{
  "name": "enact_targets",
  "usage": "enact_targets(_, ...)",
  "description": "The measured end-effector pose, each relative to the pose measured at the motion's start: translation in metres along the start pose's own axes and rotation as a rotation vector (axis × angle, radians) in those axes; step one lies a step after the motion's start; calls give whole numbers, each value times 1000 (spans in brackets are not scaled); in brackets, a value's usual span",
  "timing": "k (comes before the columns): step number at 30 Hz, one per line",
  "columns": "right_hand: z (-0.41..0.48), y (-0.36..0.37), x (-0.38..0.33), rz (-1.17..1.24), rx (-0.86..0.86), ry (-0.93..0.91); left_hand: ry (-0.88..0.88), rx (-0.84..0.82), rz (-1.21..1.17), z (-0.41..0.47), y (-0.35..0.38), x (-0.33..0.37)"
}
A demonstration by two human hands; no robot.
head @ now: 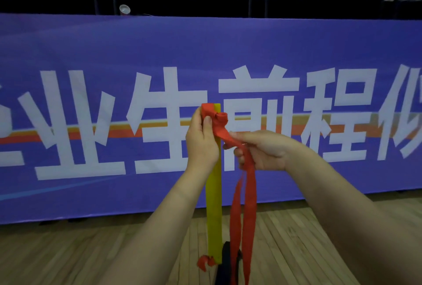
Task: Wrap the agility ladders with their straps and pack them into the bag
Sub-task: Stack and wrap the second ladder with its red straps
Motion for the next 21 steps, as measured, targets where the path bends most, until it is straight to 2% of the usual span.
enact_targets(2,5,1,-2,20,66,-74,8,15,-19,-1,1,1)
enact_targets(6,7,1,-7,-110,192,-237,-51,79,-126,0,-1,1)
enact_targets(10,-1,-1,-23,-474,272,-334,-211,168,-454,-3,-2,4)
enact_targets(13,-11,-6,-40,-721,210,-396,-346,141,-717,7,-1,3)
enact_targets(15,-14,-6,-45,-681,87,-343,-466,64,-798,10,4,4)
enact_targets(18,-12,-5,-43,-442,-91,-211,-539,-20,-740,13,10,7)
enact_targets(21,-10,-9,-40,-420,-46,-202,-324,10,-472,22,3,14)
Point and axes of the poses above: each hand's wrist, its own z-axis towards the middle knuckle, its own y-axis out of the palm, x = y × z, the point moved 4 cm from there along z, towards the middle knuckle, and after that the axes turned 1 degree about x, right-handed, at the moved point
